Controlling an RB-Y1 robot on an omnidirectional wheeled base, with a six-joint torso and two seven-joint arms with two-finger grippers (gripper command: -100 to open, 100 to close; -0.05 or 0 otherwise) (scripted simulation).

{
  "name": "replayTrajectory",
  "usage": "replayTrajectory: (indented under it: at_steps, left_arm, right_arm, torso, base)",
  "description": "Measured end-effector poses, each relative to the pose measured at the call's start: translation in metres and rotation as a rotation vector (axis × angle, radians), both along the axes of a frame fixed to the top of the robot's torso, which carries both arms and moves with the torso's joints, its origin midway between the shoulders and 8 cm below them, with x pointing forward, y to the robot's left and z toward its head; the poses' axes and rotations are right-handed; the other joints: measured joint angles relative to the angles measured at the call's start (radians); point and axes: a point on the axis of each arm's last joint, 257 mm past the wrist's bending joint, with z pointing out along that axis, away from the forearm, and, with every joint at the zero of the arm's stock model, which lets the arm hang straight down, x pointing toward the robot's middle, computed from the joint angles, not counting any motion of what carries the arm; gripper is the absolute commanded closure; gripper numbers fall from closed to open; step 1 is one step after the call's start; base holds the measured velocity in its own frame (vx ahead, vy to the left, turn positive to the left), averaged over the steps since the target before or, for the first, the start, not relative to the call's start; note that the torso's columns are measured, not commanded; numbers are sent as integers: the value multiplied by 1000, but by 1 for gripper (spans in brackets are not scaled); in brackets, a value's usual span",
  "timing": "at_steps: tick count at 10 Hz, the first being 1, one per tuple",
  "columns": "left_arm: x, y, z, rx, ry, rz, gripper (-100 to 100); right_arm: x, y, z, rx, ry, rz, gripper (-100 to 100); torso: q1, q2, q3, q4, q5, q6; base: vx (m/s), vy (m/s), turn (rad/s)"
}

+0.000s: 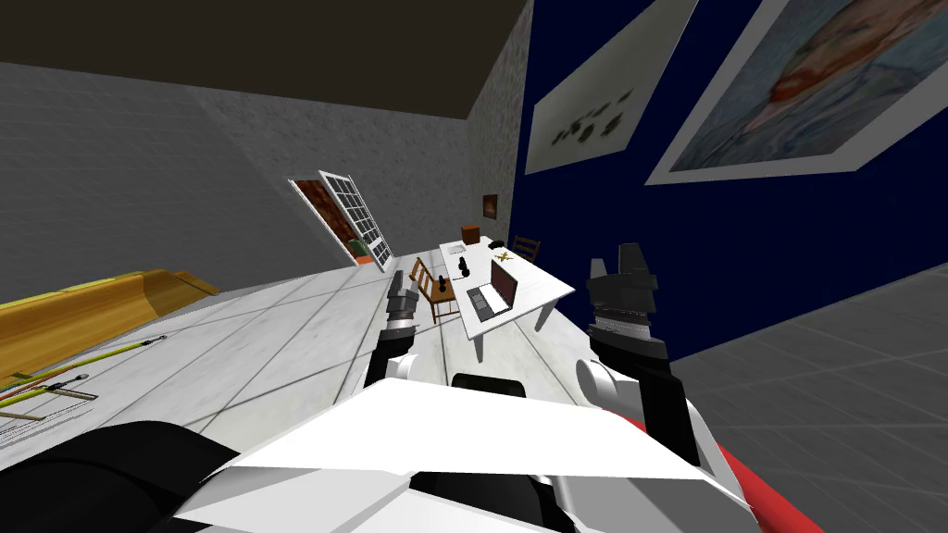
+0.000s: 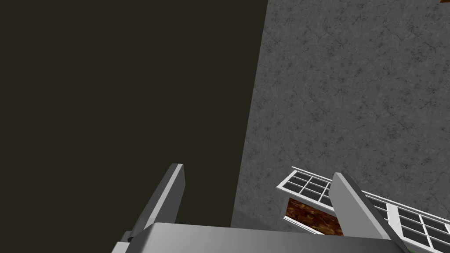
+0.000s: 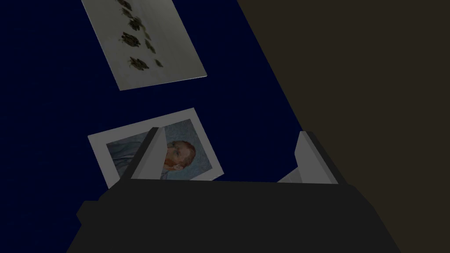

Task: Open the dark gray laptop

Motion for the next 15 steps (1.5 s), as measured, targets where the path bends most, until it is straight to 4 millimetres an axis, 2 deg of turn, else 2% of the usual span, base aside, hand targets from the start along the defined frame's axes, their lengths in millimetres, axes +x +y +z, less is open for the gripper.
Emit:
replayTrajectory:
  at_steps: [2,9,10,12,15]
  left_arm:
    - [0,0,0,0,0,0,0]
    - [0,0,0,0,0,0,0]
    - [0,0,0,0,0,0,-100]
    - [4,-3,2,55,12,-24,-100]
    - [12,-6,7,145,38,-48,-100]
  right_arm:
    - [0,0,0,0,0,0,0]
    - [0,0,0,0,0,0,0]
    - [0,0,0,0,0,0,0]
    - [0,0,0,0,0,0,0]
    - [0,0,0,0,0,0,0]
  torso:
    - [0,104,-209,105,0,0]
    - [0,618,-1234,617,0,0]
    - [0,691,-1382,691,0,0]
    - [-2,734,-1471,734,-1,0]
    - [-1,737,-1476,738,0,0]
  base:
    - [0,0,0]
    - [0,0,0]
    - [8,-18,17]
    - [16,-72,31]
    - [28,-101,45]
